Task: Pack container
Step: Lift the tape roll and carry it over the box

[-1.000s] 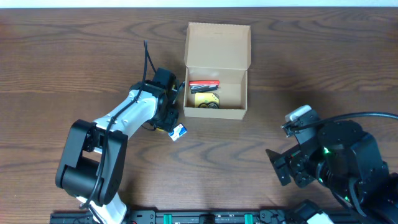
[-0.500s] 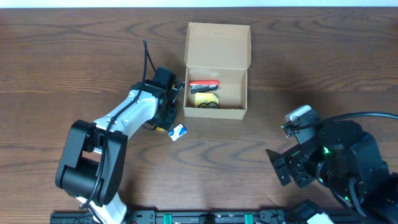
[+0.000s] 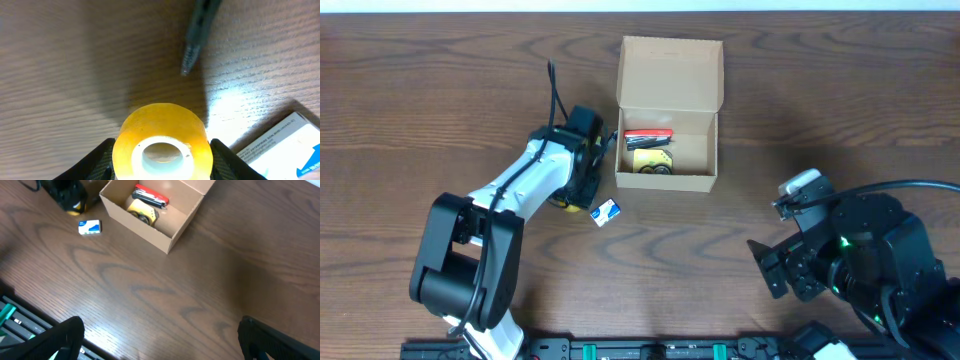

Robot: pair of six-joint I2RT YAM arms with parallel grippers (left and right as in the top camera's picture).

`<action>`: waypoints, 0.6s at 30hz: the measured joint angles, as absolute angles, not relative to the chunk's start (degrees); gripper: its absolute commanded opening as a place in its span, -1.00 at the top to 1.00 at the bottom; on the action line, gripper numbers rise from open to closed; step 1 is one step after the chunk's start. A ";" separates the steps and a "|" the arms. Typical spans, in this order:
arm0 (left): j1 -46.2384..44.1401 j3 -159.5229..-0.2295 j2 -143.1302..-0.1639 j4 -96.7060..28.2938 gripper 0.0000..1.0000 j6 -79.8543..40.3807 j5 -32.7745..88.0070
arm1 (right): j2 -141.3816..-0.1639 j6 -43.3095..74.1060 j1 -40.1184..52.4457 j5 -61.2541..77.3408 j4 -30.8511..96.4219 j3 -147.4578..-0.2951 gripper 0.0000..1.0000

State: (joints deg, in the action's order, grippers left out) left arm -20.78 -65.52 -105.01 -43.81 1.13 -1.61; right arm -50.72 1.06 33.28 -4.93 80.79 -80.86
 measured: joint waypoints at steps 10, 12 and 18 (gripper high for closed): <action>-20.78 -78.41 -103.48 -51.16 0.89 1.04 -6.74 | -50.74 1.06 33.28 -4.95 80.79 -80.86 -0.98; -20.78 -81.30 -102.08 -52.07 0.89 1.02 -7.05 | -50.72 1.06 33.28 -4.95 80.79 -80.86 -0.99; -20.78 -91.13 -97.41 -54.92 0.88 1.52 -5.54 | -50.74 1.06 33.28 -4.95 80.79 -80.86 -0.98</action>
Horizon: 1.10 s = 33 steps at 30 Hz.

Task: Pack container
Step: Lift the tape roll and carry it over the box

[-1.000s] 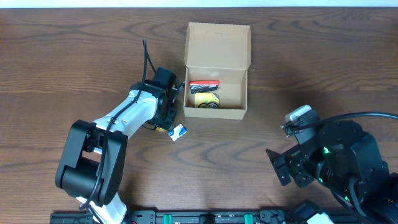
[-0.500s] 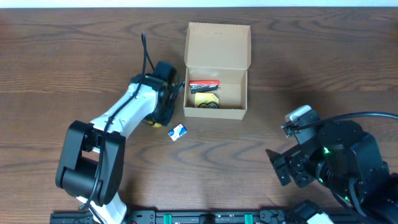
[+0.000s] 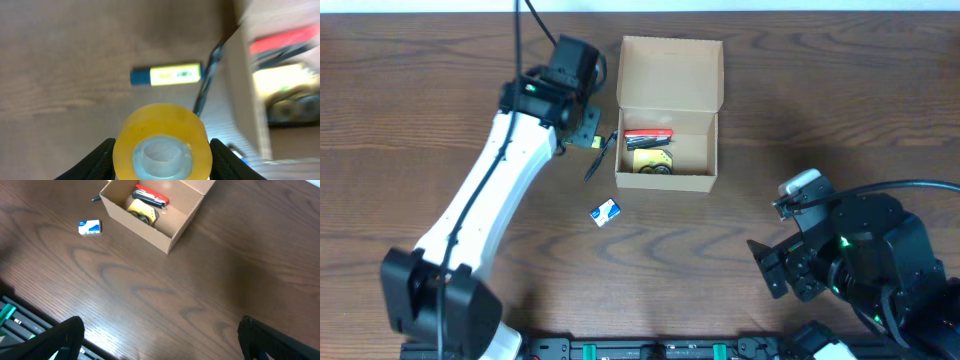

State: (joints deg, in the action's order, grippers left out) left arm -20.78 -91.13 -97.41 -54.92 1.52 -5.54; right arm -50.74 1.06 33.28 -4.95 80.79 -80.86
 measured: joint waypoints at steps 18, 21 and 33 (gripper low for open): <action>-30.81 -95.90 -103.66 -52.45 0.89 7.62 11.31 | -50.72 1.06 33.28 -4.93 80.79 -80.86 -0.98; -30.89 -96.16 -105.45 -51.62 0.89 8.01 13.19 | -50.72 1.06 33.28 -4.95 80.79 -80.86 -0.99; -36.05 -100.16 -113.38 -47.07 0.89 10.92 16.71 | -50.74 1.06 33.28 -4.93 80.79 -80.86 -0.98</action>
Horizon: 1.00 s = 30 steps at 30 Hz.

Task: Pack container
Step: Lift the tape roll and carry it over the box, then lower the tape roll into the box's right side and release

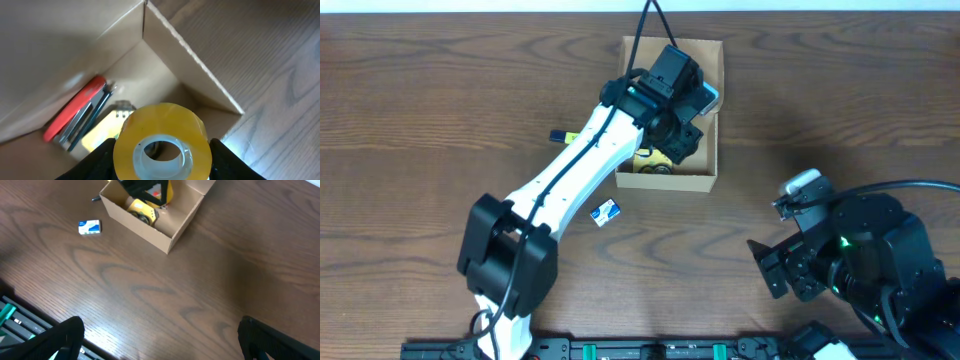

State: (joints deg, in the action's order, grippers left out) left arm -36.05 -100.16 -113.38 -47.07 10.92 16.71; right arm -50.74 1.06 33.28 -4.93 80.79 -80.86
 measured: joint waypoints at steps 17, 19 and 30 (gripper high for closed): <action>-40.40 -100.33 -116.38 -44.71 0.88 15.09 16.03 | -50.72 1.06 33.28 -4.95 80.79 -80.86 -0.98; -40.40 -100.33 -116.46 -44.40 0.88 15.11 15.59 | -50.74 1.06 33.28 -4.93 80.79 -80.86 -0.99; -40.40 -100.33 -119.39 -43.13 0.88 15.38 13.08 | -50.74 1.06 33.28 -4.93 80.79 -80.86 -0.98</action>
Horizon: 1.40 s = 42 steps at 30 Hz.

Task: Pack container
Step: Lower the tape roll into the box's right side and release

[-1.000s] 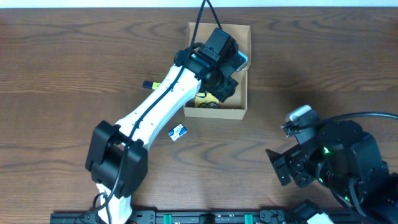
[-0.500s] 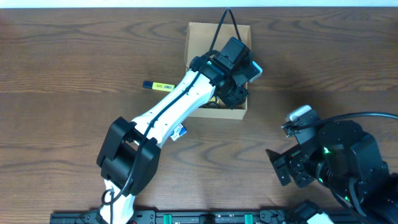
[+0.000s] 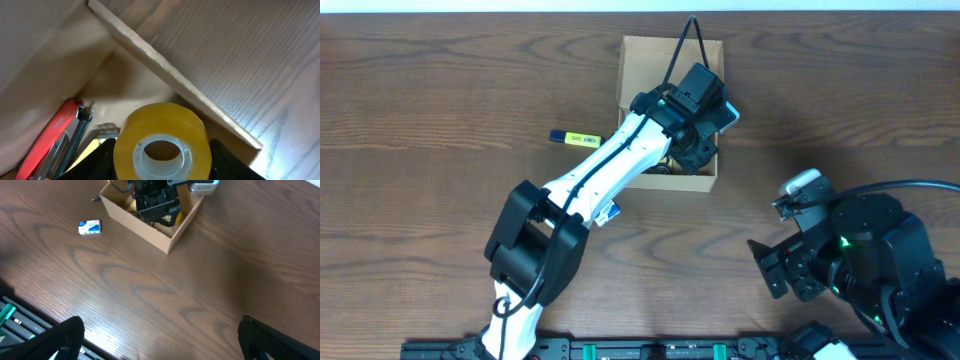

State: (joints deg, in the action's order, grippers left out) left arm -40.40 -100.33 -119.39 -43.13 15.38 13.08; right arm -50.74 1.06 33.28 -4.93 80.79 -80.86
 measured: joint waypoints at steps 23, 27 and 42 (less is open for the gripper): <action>-41.19 -100.33 -121.73 -41.52 0.88 18.41 14.22 | -50.74 1.06 33.28 -4.95 80.79 -80.86 -0.98; -41.32 -100.33 -121.73 -41.54 0.69 19.20 14.22 | -50.72 1.06 33.28 -4.95 80.79 -80.86 -0.98; -41.36 -100.33 -121.73 -41.71 -0.01 22.44 14.22 | -50.74 1.06 33.28 -4.93 80.79 -80.86 -0.99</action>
